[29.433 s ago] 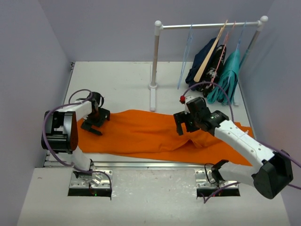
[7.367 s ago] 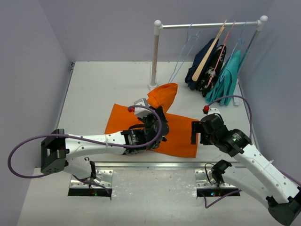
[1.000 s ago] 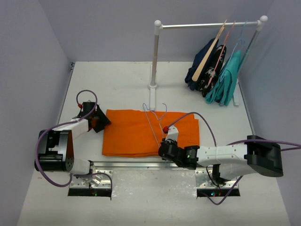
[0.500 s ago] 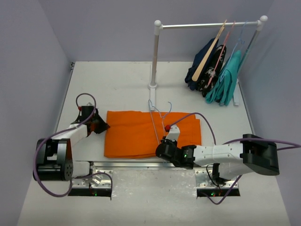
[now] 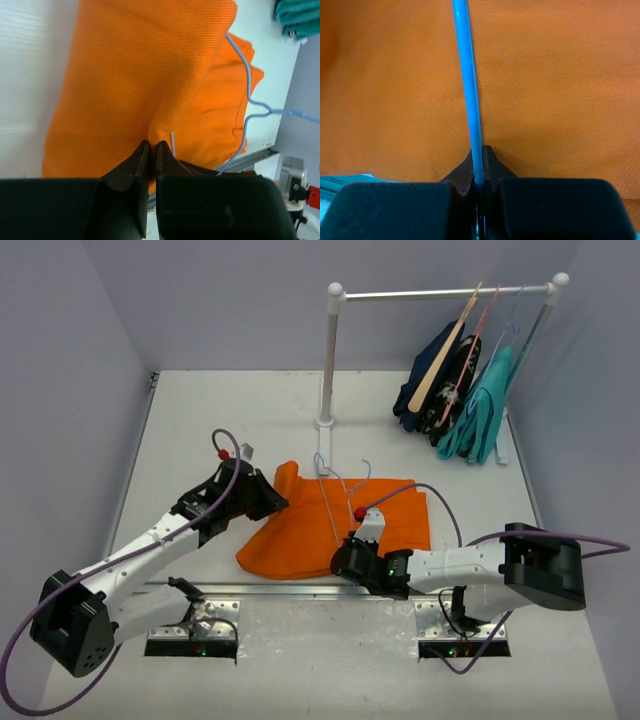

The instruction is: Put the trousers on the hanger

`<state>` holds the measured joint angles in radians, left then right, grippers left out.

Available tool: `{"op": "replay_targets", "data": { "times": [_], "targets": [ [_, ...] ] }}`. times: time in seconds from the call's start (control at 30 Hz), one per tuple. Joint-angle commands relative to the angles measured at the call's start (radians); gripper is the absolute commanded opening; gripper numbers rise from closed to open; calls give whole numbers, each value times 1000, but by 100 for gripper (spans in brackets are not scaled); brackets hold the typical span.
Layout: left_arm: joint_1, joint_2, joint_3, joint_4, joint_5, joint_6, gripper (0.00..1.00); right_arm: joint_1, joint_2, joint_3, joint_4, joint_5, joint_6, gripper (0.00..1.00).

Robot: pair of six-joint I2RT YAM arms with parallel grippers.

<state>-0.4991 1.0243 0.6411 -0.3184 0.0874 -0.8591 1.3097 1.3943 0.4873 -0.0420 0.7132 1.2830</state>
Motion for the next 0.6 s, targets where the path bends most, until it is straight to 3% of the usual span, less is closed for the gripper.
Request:
{"op": "replay_targets", "data": {
  "times": [0.0,0.07,0.23,0.57],
  "targets": [
    [-151,38,32,82,-69,-147,0,-13,-56,-48,-20,68,74,0],
    [-230,119,54,127,-111,-204,0,-12,-95,-83,-21,86,93,0],
    [-284,338,105,233,-54,-248,0,-13,-166,-132,-5,140,53,0],
    [-294,634,351,257,-12,-238,0,-6,-219,-220,126,108,-115,0]
  ]
}}
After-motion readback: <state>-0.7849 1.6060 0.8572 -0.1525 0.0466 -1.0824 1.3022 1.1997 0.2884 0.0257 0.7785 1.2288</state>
